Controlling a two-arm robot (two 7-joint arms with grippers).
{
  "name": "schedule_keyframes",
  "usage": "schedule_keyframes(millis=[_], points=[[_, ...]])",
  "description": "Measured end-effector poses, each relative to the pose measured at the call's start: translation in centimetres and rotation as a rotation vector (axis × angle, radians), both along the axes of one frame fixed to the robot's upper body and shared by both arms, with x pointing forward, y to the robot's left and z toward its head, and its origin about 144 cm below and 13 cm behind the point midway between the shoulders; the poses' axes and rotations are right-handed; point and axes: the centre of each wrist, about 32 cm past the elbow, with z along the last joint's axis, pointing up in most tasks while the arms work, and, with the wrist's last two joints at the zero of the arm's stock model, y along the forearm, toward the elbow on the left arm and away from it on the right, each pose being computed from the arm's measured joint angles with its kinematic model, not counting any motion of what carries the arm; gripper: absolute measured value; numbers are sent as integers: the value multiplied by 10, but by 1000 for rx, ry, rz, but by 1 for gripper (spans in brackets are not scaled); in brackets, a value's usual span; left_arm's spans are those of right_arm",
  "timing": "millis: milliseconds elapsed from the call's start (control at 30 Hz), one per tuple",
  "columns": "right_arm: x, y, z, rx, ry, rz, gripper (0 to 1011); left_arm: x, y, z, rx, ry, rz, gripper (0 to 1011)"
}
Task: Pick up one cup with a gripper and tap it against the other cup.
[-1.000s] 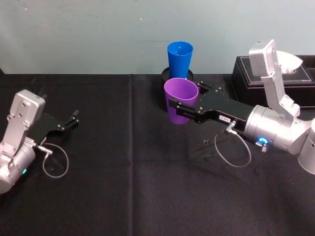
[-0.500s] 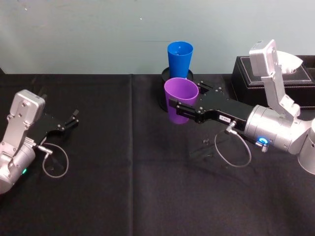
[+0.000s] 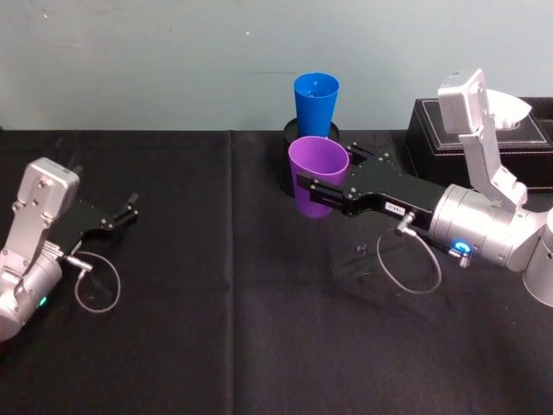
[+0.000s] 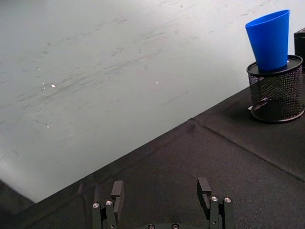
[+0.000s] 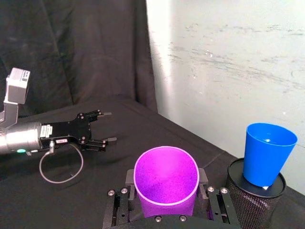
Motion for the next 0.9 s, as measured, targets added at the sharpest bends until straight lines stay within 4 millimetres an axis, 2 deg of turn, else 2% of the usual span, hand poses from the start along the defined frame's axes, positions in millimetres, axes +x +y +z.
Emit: schedule_keyframes(millis=[900], points=[[0, 0, 0, 0, 0, 0, 741, 0, 0, 0, 0, 0, 0, 1005]])
